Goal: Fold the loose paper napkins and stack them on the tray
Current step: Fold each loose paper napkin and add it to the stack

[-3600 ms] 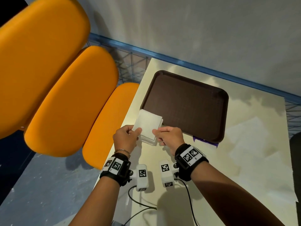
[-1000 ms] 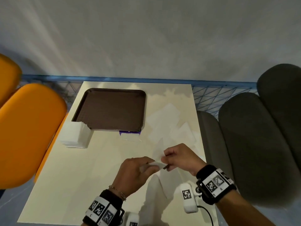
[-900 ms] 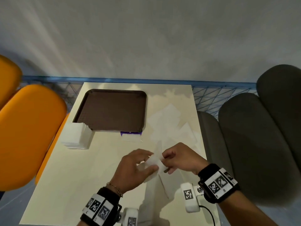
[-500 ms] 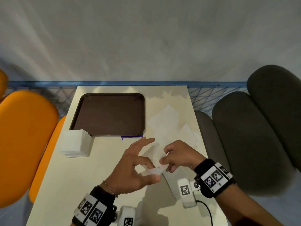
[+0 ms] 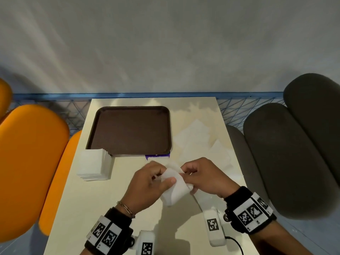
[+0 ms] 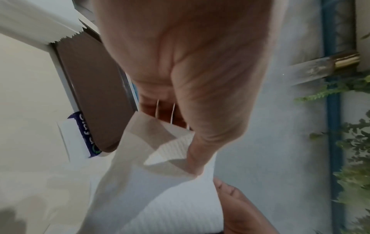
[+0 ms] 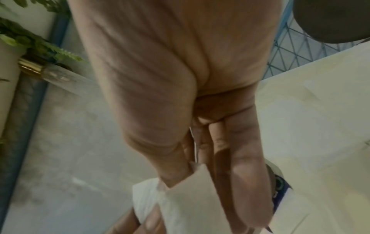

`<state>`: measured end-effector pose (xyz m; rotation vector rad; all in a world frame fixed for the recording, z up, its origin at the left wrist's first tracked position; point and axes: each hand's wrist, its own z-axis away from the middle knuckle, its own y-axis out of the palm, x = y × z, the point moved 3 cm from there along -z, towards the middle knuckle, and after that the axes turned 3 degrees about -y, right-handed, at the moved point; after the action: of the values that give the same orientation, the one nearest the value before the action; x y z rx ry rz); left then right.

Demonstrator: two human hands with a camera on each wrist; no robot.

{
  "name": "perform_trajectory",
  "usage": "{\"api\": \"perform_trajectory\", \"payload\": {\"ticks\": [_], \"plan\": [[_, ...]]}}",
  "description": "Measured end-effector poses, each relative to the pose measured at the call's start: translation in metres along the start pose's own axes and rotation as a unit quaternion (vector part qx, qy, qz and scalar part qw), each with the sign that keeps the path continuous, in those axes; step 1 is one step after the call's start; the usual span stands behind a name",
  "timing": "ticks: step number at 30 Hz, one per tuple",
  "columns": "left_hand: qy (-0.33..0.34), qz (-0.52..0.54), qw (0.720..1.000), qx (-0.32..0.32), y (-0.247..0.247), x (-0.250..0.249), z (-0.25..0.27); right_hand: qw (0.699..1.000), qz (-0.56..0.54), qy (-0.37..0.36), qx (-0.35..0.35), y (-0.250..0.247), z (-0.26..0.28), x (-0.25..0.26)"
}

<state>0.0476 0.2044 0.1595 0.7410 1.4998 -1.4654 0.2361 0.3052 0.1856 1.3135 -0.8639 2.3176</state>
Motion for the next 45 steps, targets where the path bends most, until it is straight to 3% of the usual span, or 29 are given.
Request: {"api": "perform_trajectory", "payload": {"ticks": [3, 9, 15, 20, 27, 39, 45], "plan": [[-0.009, -0.013, 0.999, -0.047, -0.010, 0.000, 0.000, 0.999, 0.017, -0.019, 0.020, 0.002, 0.000, 0.011], [-0.090, 0.213, 0.973, -0.005, -0.019, -0.008, 0.010, 0.996, 0.065, -0.039, 0.054, 0.001, 0.003, 0.028], [-0.125, 0.268, 0.951, -0.093, -0.021, -0.014, 0.018, 0.992, -0.072, -0.084, -0.067, -0.006, 0.014, 0.039], [-0.093, 0.263, 0.951, -0.130, -0.020, -0.029, 0.019, 0.988, -0.006, -0.111, -0.108, -0.004, 0.023, 0.046], [-0.047, 0.245, 0.950, -0.190, -0.020, -0.057, 0.024, 0.963, -0.067, -0.172, -0.197, -0.009, 0.026, 0.053], [-0.034, 0.223, 0.938, -0.264, -0.028, -0.067, 0.032, 0.949, -0.103, -0.193, -0.226, -0.006, 0.025, 0.065], [-0.042, 0.254, 0.935, -0.242, -0.032, -0.068, 0.031, 0.954, -0.086, -0.198, -0.209, 0.001, 0.024, 0.071]]}}
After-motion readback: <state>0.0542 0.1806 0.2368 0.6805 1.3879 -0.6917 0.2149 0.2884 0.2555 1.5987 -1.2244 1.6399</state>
